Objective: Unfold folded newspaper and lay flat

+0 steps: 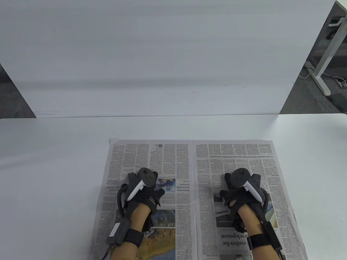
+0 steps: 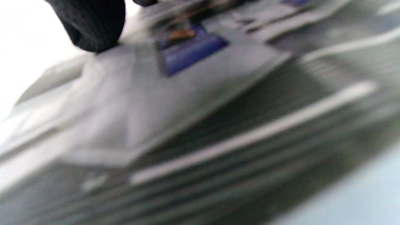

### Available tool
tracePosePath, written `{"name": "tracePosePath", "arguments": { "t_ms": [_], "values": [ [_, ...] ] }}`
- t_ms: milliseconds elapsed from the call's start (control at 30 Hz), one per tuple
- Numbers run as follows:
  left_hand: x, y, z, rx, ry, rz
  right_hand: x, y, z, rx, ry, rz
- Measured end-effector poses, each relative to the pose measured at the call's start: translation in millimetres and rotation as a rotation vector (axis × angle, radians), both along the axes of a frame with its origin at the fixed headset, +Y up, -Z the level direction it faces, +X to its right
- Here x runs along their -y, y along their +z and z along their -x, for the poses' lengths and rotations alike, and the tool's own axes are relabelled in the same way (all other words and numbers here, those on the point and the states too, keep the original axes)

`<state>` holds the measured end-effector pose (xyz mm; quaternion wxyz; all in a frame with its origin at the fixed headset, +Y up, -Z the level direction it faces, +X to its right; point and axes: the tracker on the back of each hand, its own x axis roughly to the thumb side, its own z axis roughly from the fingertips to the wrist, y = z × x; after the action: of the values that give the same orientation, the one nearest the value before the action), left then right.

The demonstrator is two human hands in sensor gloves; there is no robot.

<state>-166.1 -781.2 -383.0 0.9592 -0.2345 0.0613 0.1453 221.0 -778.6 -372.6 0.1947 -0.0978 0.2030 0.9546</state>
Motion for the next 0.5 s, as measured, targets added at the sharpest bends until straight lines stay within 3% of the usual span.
{"name": "tracePosePath", "arguments": {
  "t_ms": [300,500],
  "values": [
    [-1,-3,40,-0.119,0.028,0.020,1,2,-34,0.058,0.020,-0.026],
    [-1,2,58,-0.190,0.013,0.013,1,12,-71,0.191,0.008,-0.017]
  ]
}}
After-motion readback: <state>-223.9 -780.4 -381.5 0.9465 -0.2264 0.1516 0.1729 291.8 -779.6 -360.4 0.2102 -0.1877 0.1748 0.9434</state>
